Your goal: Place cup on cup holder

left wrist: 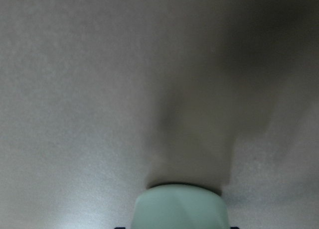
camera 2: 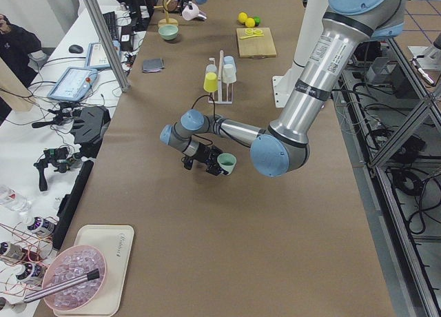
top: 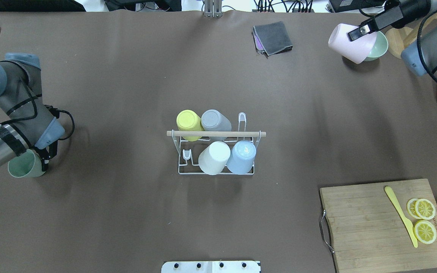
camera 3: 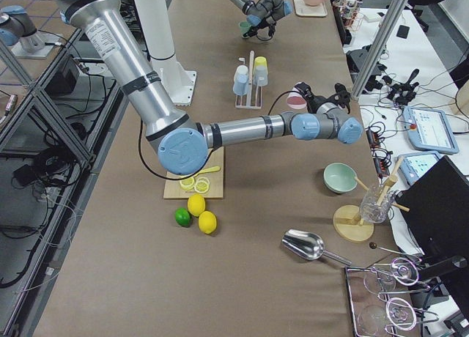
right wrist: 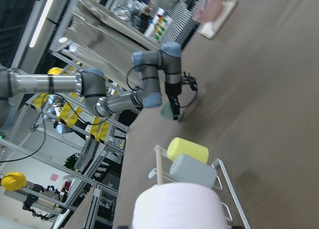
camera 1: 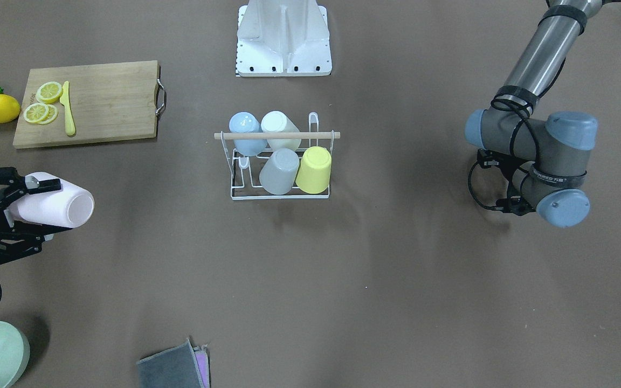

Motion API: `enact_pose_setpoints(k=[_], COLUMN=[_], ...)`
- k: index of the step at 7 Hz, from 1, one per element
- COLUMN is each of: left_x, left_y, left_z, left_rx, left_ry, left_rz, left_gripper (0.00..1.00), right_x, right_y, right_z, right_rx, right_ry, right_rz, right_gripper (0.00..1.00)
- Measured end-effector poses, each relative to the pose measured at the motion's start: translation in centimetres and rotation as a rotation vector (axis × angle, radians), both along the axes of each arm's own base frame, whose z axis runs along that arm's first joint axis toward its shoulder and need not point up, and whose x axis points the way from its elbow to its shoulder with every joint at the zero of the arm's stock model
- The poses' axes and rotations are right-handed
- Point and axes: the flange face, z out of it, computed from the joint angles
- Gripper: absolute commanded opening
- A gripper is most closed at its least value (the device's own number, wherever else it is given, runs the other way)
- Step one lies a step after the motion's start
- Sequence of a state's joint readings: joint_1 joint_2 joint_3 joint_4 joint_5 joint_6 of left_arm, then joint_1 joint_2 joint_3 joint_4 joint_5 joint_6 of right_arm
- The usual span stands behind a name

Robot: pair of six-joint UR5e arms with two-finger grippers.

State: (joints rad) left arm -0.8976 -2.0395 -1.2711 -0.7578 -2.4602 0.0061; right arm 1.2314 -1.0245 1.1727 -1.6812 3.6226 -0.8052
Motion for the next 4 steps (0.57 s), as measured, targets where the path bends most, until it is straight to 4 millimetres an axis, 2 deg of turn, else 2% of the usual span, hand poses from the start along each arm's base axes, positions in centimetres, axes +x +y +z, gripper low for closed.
enact_pose_setpoints(k=[2, 3, 4], left_x=[-1.1, -3.1, -6.4], left_y=[-0.8, -2.2, -4.4], left_z=[-0.2, -0.3, -0.7], left_rx=[0.003, 0.008, 0.025], left_ry=[-0.002, 0.004, 0.02], left_rz=[-0.024, -0.06, -0.123], left_gripper=[0.0, 0.0, 0.0], right_x=[0.1, -1.2, -2.6], right_y=[0.0, 0.1, 0.4], right_z=[0.5, 1.1, 1.7], right_rx=[0.109, 0.18, 0.245], right_ry=[-0.257, -0.368, -0.454], right_rz=[0.131, 0.215, 0.295], right_gripper=[0.37, 0.37, 0.37])
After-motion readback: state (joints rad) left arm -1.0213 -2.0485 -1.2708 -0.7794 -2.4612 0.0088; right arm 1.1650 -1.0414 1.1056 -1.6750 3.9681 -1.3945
